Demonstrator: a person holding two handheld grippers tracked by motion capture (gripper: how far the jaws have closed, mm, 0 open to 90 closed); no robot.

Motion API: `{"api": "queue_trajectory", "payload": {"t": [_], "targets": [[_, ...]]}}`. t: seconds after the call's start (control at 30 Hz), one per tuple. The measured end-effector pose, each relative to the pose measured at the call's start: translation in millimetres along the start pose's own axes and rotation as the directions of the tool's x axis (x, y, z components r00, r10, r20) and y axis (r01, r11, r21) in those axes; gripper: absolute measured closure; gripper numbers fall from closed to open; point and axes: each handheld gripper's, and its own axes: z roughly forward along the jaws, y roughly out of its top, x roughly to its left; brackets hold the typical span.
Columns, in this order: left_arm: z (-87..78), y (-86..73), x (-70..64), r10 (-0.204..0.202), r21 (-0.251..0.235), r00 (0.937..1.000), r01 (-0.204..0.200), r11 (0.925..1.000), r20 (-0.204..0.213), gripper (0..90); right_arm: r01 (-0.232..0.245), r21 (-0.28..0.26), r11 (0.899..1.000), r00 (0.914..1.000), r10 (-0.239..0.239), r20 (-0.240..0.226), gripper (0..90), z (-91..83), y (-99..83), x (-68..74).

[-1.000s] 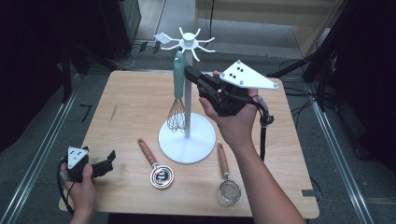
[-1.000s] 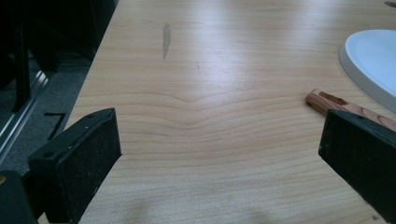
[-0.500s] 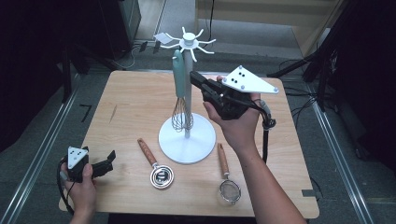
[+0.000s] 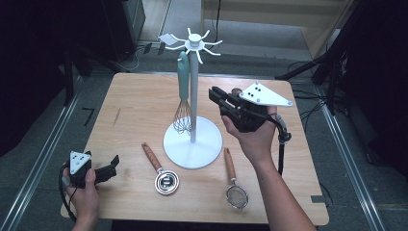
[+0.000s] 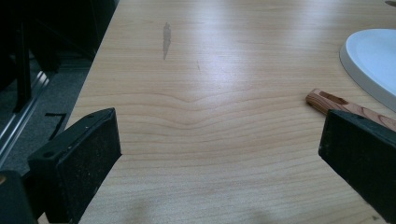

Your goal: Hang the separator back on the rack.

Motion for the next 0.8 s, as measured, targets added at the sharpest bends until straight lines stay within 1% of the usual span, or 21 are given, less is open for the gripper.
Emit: {"api": "queue_trajectory", "payload": {"t": [0.07,0.23,0.4,0.43,0.8], "targets": [[0.1,0.0,0.0,0.0,-0.001,1.0,0.0,1.0,0.0,0.0,-0.007,0.016,1.0,1.0,0.007,0.003,79.3,-0.9,-5.9,-1.5],[0.1,-0.1,-0.1,0.003,-0.001,1.0,-0.003,1.0,0.001,0.0,-0.012,0.061,0.998,0.9995,0.01,0.031,74.0,-2.3,-20.3,-3.8],[0.1,0.0,-0.1,0.002,-0.001,1.0,-0.002,1.0,0.0,0.0,-0.026,0.093,0.995,0.9992,0.023,0.034,71.3,-6.2,-34.3,-6.9],[0.0,0.0,0.0,0.002,0.0,1.0,-0.002,1.0,0.0,0.0,-0.035,0.097,0.995,0.9988,0.032,0.037,70.9,-7.1,-37.2,-7.5],[0.1,-0.1,-0.2,0.003,-0.002,1.0,-0.003,1.0,0.0,0.0,-0.076,0.122,0.99,0.9948,0.067,0.076,69.6,-21.3,-66.3,-19.9]]}}
